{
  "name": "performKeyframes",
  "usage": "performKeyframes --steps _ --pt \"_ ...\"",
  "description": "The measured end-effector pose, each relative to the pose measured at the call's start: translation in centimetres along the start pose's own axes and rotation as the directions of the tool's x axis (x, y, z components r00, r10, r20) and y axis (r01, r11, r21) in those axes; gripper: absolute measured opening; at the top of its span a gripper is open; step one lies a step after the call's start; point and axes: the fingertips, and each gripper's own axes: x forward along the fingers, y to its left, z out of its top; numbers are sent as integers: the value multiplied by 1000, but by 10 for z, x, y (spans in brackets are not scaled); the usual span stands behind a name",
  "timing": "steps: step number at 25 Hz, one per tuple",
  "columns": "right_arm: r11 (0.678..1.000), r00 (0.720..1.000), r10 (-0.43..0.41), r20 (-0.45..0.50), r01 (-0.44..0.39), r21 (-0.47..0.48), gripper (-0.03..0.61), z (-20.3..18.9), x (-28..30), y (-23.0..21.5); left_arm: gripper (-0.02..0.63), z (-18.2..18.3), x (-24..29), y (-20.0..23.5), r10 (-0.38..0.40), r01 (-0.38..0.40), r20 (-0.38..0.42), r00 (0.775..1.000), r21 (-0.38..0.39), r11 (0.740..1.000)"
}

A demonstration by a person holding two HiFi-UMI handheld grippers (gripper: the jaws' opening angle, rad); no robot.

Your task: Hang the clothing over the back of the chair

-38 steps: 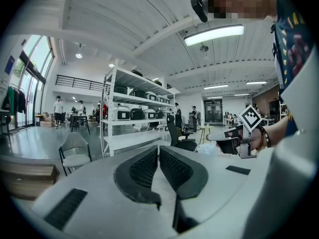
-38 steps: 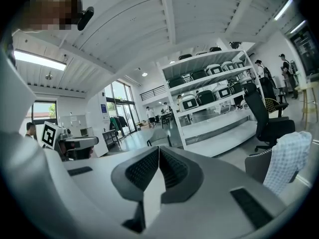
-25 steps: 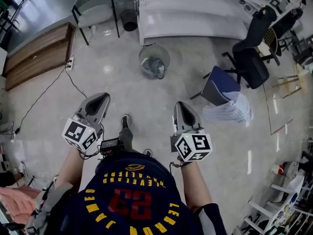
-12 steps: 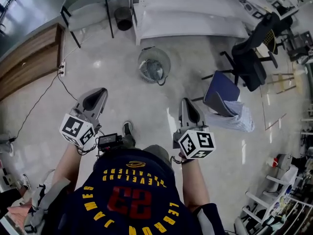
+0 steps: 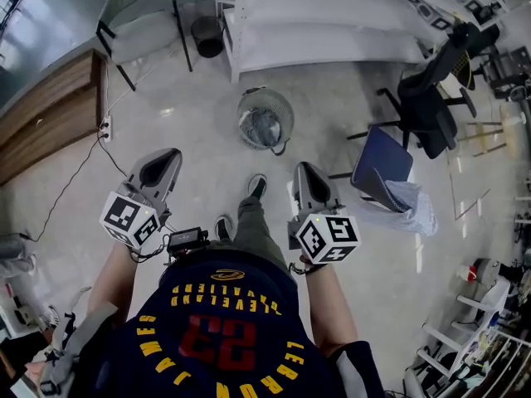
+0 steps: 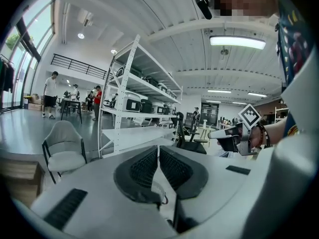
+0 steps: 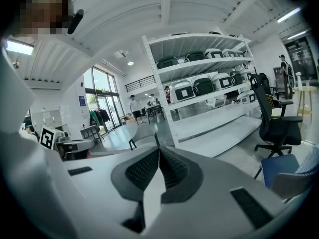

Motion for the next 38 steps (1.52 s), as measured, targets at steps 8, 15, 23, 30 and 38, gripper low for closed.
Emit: performKeyframes --steps 8,15,23,30,38 --pt "996 996 71 -50 -68 58 9 0 80 -40 14 8 63 38 42 -41 -47 998 18 999" --pt "987 984 144 -109 -134 91 9 7 154 -76 14 9 138 66 72 -68 -105 992 39 997" --pt "979 977 139 -164 -110 173 11 6 221 -151 14 21 227 81 61 -47 -192 980 75 996" --pt "970 956 172 -236 -122 211 11 -3 263 -206 14 15 280 112 79 -58 -250 965 89 994" --pt "969 923 172 -344 -97 226 11 -34 294 -240 14 -32 307 158 100 -65 -344 934 111 992"
